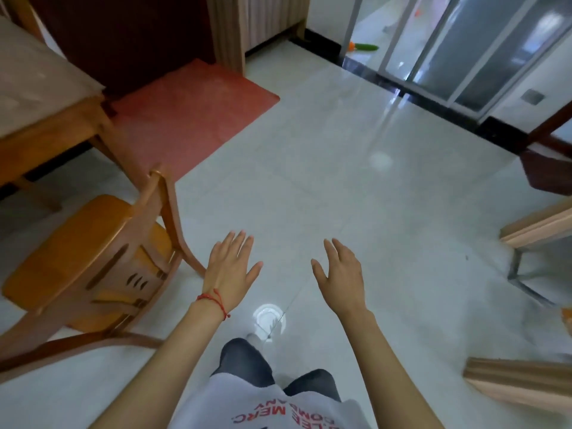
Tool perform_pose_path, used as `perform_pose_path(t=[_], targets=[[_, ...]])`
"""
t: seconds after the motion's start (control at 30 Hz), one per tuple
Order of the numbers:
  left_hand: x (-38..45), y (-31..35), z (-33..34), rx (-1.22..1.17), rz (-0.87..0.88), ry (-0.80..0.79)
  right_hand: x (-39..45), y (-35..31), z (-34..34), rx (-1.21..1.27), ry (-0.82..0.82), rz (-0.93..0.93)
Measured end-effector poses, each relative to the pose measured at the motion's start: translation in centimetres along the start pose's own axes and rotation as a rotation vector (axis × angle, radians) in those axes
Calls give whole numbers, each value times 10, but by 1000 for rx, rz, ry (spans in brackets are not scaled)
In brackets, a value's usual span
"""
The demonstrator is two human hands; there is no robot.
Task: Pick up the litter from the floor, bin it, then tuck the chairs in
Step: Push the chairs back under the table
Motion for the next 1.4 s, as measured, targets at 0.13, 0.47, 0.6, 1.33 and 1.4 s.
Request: perform_pose_path(t=[0.13,0.47,0.6,1.33,1.4], targets=[[10,-24,-11,-20,-101,38,34,-28,7,-22,-38,-118],[-22,-77,-28,38,-451,156,80,-109,35,-91,-232,-459],[-43,-83,-31,21,-621,186,88,-141,47,-122,-297,-633],[-117,-84,-55,-449,-1303,749,75,-248,71,89,-532,-951],[-120,-90,-65,-601,-1379,878,76,-255,72,243,-595,-799]])
Point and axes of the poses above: each hand's wrist, its own x-axis towards the middle knuckle, its own z-axis out of the palm, y = z × x, the point moved 3 cm from there along x, towards the middle knuckle
